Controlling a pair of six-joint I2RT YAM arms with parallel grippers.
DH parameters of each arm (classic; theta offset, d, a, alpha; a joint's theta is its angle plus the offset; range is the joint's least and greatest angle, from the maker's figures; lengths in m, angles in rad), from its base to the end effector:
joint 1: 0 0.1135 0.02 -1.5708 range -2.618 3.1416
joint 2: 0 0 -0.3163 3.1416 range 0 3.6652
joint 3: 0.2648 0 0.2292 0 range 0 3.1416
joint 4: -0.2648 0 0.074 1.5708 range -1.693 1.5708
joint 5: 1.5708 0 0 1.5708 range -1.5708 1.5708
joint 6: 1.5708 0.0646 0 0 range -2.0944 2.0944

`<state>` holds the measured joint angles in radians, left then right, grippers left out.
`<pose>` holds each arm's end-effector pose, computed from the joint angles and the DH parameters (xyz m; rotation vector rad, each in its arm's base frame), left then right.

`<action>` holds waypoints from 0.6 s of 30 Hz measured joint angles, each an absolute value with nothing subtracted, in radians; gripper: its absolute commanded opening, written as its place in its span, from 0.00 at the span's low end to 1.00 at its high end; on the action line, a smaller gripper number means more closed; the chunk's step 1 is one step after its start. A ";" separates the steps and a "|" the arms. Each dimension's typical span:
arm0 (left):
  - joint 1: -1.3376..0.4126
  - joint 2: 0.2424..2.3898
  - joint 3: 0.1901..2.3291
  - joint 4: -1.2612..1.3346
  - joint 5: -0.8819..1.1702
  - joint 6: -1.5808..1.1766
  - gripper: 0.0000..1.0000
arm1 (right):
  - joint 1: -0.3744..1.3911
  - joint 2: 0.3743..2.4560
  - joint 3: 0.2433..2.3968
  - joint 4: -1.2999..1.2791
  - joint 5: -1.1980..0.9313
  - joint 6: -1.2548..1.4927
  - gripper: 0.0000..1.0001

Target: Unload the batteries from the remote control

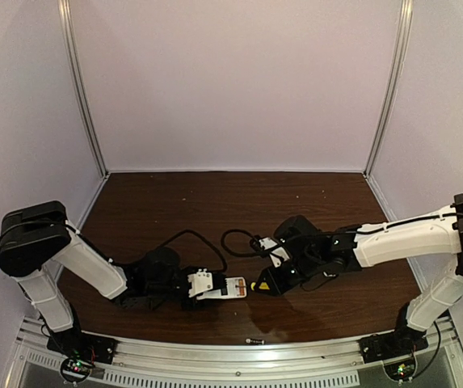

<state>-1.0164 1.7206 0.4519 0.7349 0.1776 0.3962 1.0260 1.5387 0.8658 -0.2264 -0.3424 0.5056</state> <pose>0.1528 -0.2685 0.1629 1.4733 1.5592 -0.5547 0.1391 0.2713 0.2331 -0.8567 2.5812 0.9949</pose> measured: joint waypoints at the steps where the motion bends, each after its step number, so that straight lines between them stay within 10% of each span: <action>1: -1.019 1.721 0.452 0.740 0.179 0.397 0.00 | 1.029 1.530 0.867 -0.239 -0.340 0.506 0.00; 18: -1.022 1.722 0.451 0.822 0.146 0.398 0.00 | 1.082 1.369 0.929 -0.330 -0.314 0.538 0.00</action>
